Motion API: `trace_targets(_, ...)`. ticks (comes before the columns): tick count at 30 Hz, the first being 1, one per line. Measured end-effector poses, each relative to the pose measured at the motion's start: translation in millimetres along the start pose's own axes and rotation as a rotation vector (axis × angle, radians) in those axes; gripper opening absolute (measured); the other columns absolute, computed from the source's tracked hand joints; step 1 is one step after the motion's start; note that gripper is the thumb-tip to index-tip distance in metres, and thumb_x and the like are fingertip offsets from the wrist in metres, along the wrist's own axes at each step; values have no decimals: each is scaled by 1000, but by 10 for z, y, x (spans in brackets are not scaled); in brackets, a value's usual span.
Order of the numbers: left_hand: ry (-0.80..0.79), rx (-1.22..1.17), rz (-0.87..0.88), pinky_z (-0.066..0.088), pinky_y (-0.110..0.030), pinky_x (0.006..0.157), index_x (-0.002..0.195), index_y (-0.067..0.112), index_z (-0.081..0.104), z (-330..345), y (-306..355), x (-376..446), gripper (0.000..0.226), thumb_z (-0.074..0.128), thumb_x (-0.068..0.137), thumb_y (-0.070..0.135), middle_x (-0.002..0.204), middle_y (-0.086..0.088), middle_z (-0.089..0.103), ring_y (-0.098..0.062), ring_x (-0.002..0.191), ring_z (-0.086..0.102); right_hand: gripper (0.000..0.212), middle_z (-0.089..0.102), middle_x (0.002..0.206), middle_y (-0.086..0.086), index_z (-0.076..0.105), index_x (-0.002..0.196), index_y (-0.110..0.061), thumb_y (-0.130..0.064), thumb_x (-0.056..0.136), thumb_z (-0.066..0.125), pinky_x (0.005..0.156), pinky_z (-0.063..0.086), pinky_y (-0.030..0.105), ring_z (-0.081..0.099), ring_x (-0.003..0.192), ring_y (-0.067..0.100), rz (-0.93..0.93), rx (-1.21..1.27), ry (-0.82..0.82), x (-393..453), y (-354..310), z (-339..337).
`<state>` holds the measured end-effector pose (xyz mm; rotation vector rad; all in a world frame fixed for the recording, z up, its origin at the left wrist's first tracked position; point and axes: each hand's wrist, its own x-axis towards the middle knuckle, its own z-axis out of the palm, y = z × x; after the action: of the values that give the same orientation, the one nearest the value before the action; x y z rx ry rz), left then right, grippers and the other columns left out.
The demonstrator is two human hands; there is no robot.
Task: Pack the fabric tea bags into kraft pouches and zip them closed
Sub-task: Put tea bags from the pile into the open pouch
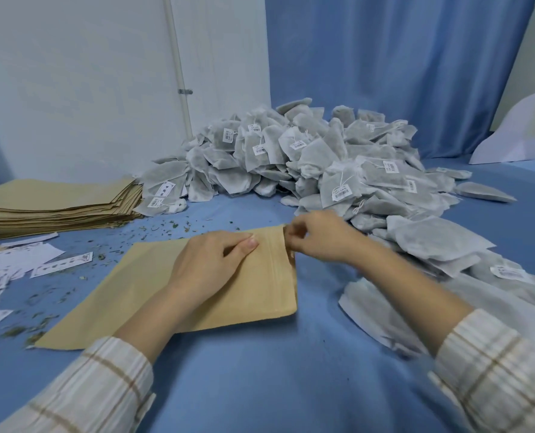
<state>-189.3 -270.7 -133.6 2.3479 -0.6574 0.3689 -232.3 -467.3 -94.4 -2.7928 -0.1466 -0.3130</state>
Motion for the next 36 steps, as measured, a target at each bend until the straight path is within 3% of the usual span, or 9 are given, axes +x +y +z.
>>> trace_targets(4,-19,-11,22,42,-25,89,103,45,67,36,40,-116,26,48,89,54,113,23,64,-5,111,56,24,60,92,-5,69,98,-32,-18,81,59,70,40,19,49,72,12,141,86,-577,-277,254,-271)
trace_targets(7,-33,-39,25,42,-25,92,103,44,67,71,92,-176,26,49,88,55,113,23,64,-4,111,55,38,55,91,-12,65,110,-34,-12,79,63,82,39,19,50,83,9,190,35,-775,-355,373,-304)
trace_targets(10,-40,-52,34,43,-24,91,99,45,68,108,169,-225,23,50,88,55,111,23,66,-3,109,56,42,53,98,-21,64,109,-39,-17,74,73,95,39,24,52,101,6,144,-99,-775,-347,461,-284)
trace_targets(13,-39,-51,24,42,-25,94,102,46,67,133,223,-241,24,50,88,55,115,23,64,-2,113,54,27,57,85,-24,68,95,-37,-26,72,78,76,41,16,56,90,4,100,-151,-676,-332,520,-227)
trace_targets(20,68,-52,-45,37,-22,85,104,43,68,143,223,-234,26,50,89,54,115,19,65,-8,113,54,11,62,79,-5,68,83,-16,-25,78,73,48,49,17,60,63,8,209,345,118,-401,697,-253)
trace_targets(24,133,-34,-70,37,-24,81,105,41,68,136,241,-203,27,49,90,52,113,11,68,-15,109,56,12,61,66,2,66,80,-7,-14,76,74,39,47,16,56,37,6,343,588,284,-426,639,-225)
trace_targets(30,154,-63,-80,39,-25,80,106,43,68,176,343,-172,27,48,91,52,109,13,69,-14,106,58,22,56,56,-8,56,63,-19,-13,82,64,61,55,26,60,55,14,290,660,182,-340,153,158)
trace_targets(32,155,-77,-71,38,-25,78,105,44,68,192,388,-169,27,48,90,54,105,14,69,-12,103,58,28,51,63,-7,49,64,-22,-15,91,49,51,44,15,52,63,14,338,655,74,-282,-16,300)
trace_targets(36,120,-76,-78,40,-26,76,103,43,69,230,424,-137,27,48,90,54,100,15,70,-12,100,59,30,41,64,-1,43,70,-17,-19,99,38,37,35,9,46,42,1,277,892,-225,-351,-119,299)
